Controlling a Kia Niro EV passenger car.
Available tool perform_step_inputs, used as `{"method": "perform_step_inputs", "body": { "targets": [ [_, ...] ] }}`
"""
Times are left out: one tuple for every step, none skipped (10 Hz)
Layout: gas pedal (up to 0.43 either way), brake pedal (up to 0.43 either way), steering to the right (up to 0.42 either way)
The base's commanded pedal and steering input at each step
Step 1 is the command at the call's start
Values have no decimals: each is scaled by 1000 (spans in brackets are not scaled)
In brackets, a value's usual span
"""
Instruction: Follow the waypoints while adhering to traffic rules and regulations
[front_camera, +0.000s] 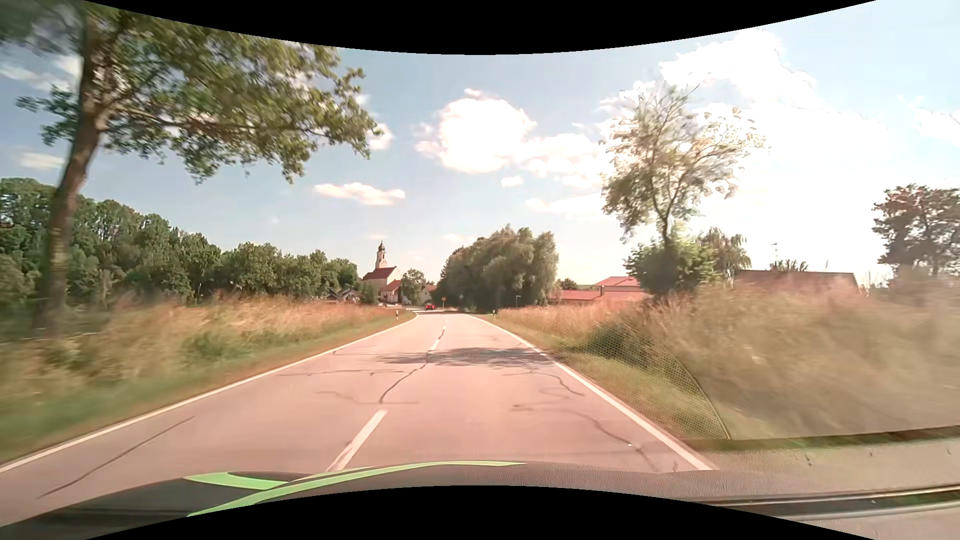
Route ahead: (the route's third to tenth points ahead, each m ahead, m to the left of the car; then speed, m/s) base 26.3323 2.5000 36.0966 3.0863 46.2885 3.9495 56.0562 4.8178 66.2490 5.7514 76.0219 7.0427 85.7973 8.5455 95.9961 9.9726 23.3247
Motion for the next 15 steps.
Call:
{"method": "perform_step_inputs", "body": {
  "targets": [
    [0, 122, -9],
    [0, 122, -10],
    [0, 122, -10],
    [0, 122, -11],
    [0, 122, -12],
    [0, 122, -13],
    [0, 122, -14],
    [0, 122, -15],
    [0, 134, -14],
    [0, 134, -14],
    [0, 134, -14],
    [0, 146, -13],
    [0, 152, -13],
    [0, 159, -12],
    [0, 159, -12]
  ]
}}
